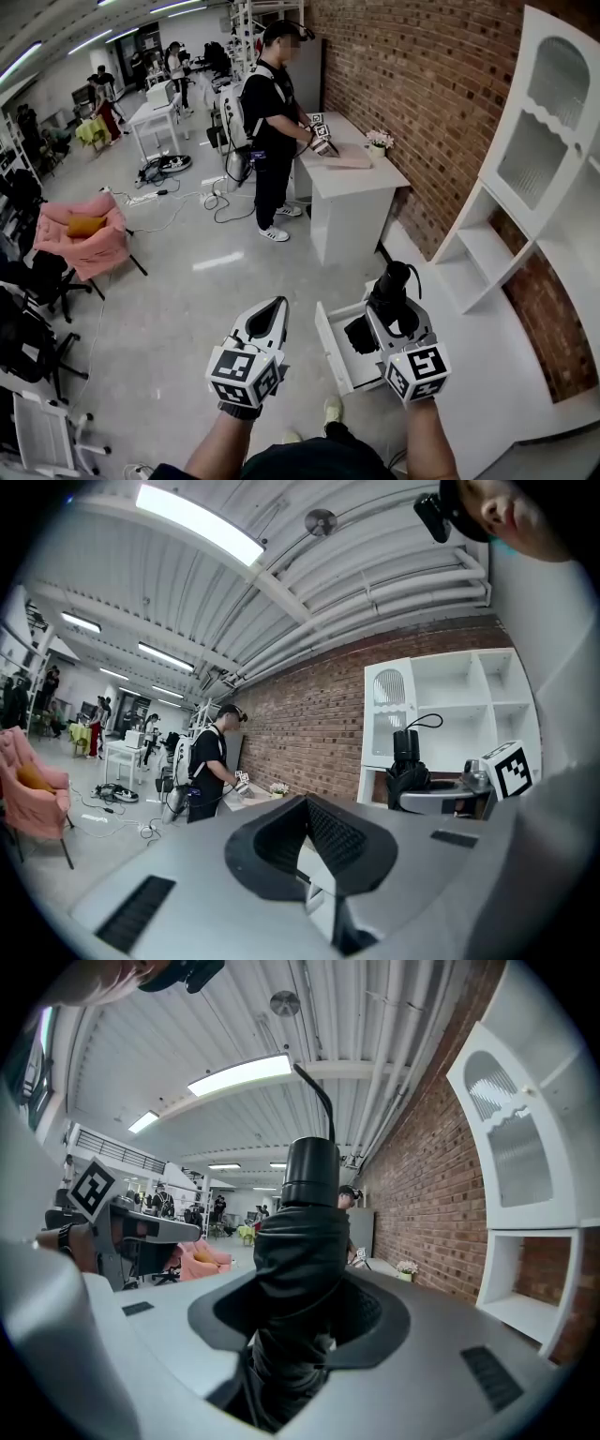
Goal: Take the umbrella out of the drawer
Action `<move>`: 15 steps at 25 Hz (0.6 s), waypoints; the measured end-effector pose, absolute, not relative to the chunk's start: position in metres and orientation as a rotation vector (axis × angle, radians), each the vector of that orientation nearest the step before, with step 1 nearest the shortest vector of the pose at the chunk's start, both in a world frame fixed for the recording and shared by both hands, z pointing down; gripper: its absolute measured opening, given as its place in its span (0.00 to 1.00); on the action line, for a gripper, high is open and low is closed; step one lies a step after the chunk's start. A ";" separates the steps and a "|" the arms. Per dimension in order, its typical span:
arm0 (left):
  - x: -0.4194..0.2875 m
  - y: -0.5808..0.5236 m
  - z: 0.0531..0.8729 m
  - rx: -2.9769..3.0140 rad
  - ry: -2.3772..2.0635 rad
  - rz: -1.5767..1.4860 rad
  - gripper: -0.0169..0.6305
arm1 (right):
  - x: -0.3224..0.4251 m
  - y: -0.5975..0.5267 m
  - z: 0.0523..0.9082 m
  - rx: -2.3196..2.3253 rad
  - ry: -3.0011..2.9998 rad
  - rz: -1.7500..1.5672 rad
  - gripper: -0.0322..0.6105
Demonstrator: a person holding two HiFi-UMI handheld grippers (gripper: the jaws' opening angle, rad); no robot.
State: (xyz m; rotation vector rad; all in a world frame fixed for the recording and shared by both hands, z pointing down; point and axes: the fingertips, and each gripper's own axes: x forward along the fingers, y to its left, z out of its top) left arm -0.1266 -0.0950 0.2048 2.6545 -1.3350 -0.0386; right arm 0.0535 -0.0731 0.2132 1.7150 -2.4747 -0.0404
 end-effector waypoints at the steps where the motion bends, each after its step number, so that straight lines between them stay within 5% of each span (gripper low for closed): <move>1: -0.126 -0.095 0.204 2.655 -1.336 -0.037 0.04 | 0.053 -0.073 0.213 1.715 -2.474 -0.039 0.33; 15: -0.132 -0.093 0.205 2.659 -1.330 -0.030 0.04 | 0.044 -0.071 0.216 1.710 -2.470 -0.038 0.33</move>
